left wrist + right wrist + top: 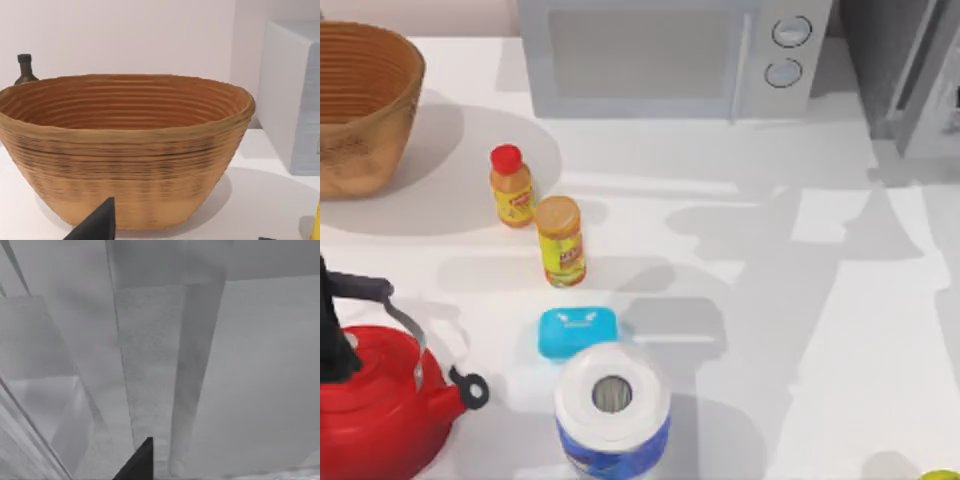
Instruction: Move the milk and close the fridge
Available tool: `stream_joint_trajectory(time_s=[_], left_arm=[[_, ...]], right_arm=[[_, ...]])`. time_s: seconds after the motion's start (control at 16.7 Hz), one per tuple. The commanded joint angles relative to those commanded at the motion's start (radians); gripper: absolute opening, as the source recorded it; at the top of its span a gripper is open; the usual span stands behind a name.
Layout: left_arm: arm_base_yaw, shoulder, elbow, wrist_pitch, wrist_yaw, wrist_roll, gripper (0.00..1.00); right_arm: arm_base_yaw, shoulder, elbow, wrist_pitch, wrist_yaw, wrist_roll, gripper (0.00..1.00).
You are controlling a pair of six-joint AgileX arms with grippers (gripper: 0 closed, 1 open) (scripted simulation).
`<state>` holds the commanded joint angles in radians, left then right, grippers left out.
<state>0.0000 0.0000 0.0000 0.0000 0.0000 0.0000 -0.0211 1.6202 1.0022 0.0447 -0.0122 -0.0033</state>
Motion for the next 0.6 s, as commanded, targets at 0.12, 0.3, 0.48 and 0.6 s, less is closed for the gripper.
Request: stream_joint_trajectory(time_s=[0.12,0.3,0.48,0.6], left_arm=[[0.000,0.000,0.000,0.000,0.000,0.000,1.00],[0.000,0.000,0.000,0.000,0.000,0.000,1.00],[0.000,0.000,0.000,0.000,0.000,0.000,1.00],[0.000,0.000,0.000,0.000,0.000,0.000,1.00]], right_arm=[[-0.016,0.005,-0.004,-0.003,0.005,-0.005,1.00],[-0.018,0.044,0.036,-0.016,0.007,-0.003,1.00],[-0.018,0.159,0.170,-0.042,0.010,-0.004,1.00],[-0.016,0.240,0.289,-0.061,0.011,-0.004,1.00]])
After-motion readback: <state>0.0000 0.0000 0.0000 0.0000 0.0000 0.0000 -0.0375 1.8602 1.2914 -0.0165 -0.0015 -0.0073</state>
